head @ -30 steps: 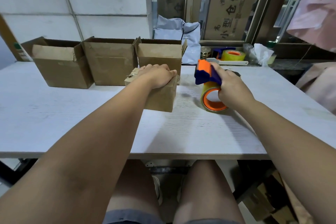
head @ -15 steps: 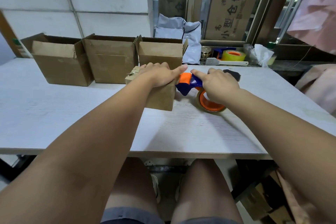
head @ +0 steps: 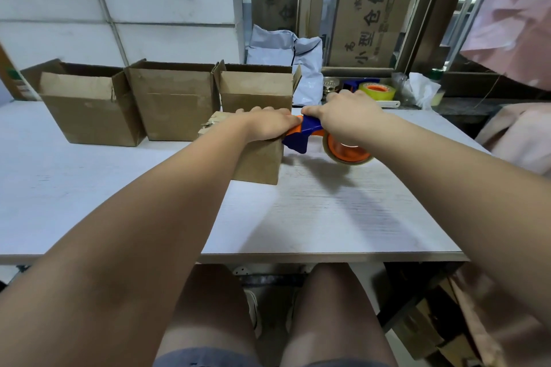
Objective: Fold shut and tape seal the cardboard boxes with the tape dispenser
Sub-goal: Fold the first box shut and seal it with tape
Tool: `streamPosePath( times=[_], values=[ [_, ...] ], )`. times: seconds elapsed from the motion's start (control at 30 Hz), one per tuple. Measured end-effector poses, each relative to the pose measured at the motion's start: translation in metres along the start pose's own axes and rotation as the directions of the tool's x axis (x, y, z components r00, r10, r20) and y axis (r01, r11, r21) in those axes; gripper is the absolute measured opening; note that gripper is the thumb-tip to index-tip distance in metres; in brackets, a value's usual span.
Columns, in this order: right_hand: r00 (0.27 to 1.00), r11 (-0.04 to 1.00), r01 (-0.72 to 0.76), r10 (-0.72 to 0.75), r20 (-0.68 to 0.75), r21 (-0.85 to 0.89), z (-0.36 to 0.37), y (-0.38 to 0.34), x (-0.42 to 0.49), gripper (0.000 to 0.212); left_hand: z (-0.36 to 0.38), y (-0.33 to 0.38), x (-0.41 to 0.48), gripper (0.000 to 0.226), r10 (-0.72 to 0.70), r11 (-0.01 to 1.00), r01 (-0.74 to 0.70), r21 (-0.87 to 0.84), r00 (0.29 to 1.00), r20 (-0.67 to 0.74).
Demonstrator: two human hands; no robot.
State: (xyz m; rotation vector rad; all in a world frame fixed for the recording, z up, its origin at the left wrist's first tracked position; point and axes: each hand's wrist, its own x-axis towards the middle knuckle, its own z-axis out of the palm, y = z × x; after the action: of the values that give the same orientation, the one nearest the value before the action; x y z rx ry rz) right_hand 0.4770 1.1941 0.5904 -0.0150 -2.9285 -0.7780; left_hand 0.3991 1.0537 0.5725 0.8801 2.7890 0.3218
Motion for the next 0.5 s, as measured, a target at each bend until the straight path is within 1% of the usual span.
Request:
streamPosePath(
  times=[0.03,0.1,0.13,0.17,0.27,0.3,0.4,0.5],
  values=[
    [1.000,1.000,0.009,-0.009,0.003,-0.012,-0.002,0.001,0.002,0.049,-0.001,0.002,0.001,0.053,0.012,0.999,-0.011,-0.041,0.999,0.041],
    [0.999,0.999,0.025,-0.025,0.023,-0.024,-0.006,0.003,0.004,0.051,-0.004,0.003,0.003,0.057,0.062,0.978,-0.029,-0.206,0.987,0.152],
    [0.999,0.999,0.030,-0.029,0.034,-0.020,-0.007,0.004,0.004,0.053,-0.005,0.003,0.005,0.057,0.075,0.961,-0.024,-0.276,0.981,0.179],
    [0.999,0.999,0.033,-0.032,0.044,-0.010,-0.008,0.004,0.004,0.055,-0.007,0.002,0.007,0.058,0.070,0.952,-0.011,-0.305,0.981,0.183],
    [0.997,0.999,0.039,-0.041,0.061,0.024,-0.008,0.005,0.006,0.060,-0.014,0.001,0.014,0.058,0.017,0.966,0.026,-0.258,0.986,0.165],
    [0.997,0.999,0.042,-0.044,0.063,0.030,-0.009,0.006,0.006,0.061,-0.018,0.001,0.017,0.057,0.001,0.971,0.042,-0.234,0.984,0.180],
    [0.997,0.999,0.041,-0.042,0.062,0.025,-0.007,0.008,0.007,0.060,-0.030,-0.004,0.025,0.064,-0.010,0.989,0.056,-0.139,0.952,0.306],
    [0.997,0.997,0.076,-0.075,0.017,-0.007,-0.005,0.007,0.008,0.056,-0.038,-0.008,0.034,0.068,-0.015,0.994,0.058,-0.098,0.920,0.392]
  ],
)
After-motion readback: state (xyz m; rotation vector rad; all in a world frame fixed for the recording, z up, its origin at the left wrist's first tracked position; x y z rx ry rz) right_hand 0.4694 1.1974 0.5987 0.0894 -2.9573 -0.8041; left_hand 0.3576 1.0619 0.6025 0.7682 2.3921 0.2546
